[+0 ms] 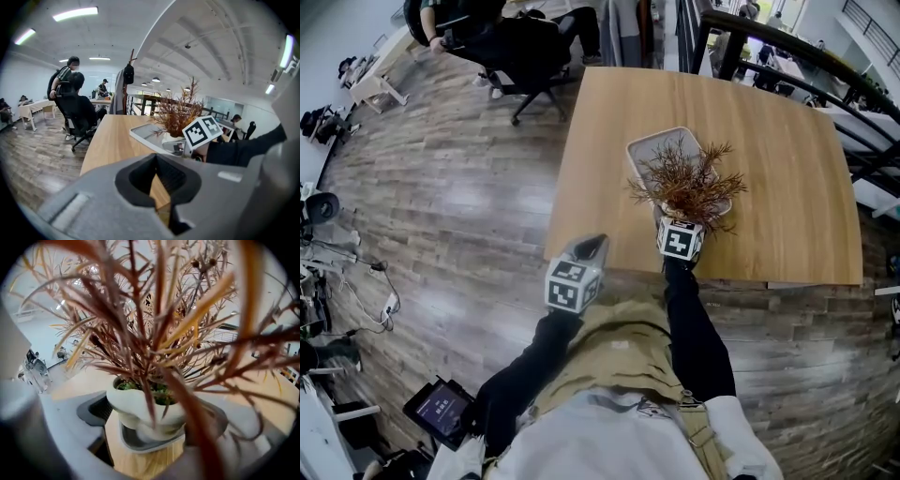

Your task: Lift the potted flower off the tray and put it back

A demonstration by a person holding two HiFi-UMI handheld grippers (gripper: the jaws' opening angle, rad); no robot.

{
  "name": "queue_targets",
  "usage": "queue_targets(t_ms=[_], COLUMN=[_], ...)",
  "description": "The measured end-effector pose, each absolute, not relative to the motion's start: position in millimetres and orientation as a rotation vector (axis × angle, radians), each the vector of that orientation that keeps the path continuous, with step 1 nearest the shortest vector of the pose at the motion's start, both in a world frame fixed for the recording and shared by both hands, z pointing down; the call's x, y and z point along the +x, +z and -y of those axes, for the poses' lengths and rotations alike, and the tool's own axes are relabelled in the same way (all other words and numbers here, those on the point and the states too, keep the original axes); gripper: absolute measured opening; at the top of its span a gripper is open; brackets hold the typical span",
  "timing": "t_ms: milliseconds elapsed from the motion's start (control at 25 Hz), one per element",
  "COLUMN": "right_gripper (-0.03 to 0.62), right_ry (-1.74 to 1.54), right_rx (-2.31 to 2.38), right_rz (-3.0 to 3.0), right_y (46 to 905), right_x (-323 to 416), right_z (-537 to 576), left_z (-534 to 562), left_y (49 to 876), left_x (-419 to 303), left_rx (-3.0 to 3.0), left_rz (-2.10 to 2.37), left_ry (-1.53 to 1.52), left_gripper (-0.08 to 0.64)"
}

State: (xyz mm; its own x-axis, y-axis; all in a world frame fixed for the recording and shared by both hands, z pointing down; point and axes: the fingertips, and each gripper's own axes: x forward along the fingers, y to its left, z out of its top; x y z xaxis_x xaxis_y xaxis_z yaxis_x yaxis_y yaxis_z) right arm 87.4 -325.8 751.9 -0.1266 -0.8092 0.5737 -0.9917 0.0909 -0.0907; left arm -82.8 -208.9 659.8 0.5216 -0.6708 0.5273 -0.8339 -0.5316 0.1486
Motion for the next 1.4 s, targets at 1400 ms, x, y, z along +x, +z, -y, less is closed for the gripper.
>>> queue_targets(t_ms=[1400], right_gripper=[0.48], right_ry=[0.522], right_rx=[1.713], right_rz=[2.162], right_y=[434.3], right_x=[77.5], right_z=[247.9], left_z=[233.7], left_y=[401.6], left_x=[-70.7], left_rx=[2.577], left_rz=[1.321], left_ry=[0.308], left_gripper=[0.002])
